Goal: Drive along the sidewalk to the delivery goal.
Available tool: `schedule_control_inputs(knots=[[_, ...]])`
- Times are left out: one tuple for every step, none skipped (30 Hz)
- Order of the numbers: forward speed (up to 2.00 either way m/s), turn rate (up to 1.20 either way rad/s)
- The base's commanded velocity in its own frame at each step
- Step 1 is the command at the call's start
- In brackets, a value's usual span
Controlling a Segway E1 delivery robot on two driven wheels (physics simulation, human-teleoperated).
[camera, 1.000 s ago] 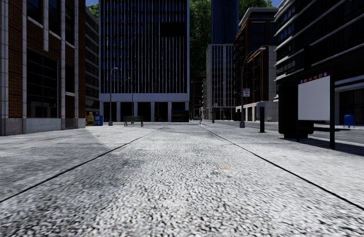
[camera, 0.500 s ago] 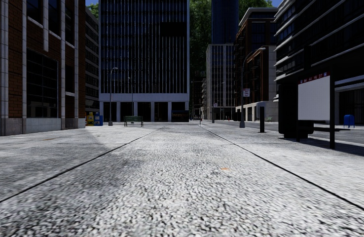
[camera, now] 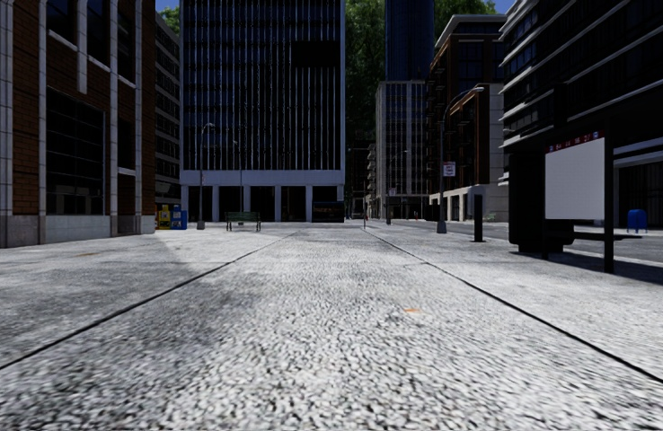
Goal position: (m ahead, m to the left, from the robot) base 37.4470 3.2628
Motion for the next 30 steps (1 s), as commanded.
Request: schedule_control_inputs(knots=[[0.81,0.0],[1.13,0.0],[1.13,0.0],[1.48,0.0],[1.64,0.0],[1.7,0.0],[1.7,0.0],[1.71,0.0],[1.78,0.0],[2.0,0.0],[2.0,0.0],[2.0,0.0],[2.0,0.0],[2.0,0.0],[2.0,0.0],[2.0,0.0],[2.0,0.0],[2.0,0.0],[2.0,0.0],[2.0,0.0],[2.0,0.0],[2.0,0.0],[2.0,0.0],[2.0,0.0],[2.0,-0.03],[2.0,-0.18],[2.0,-0.18],[2.0,-0.25],[2.0,-0.27],[2.0,-0.28]])
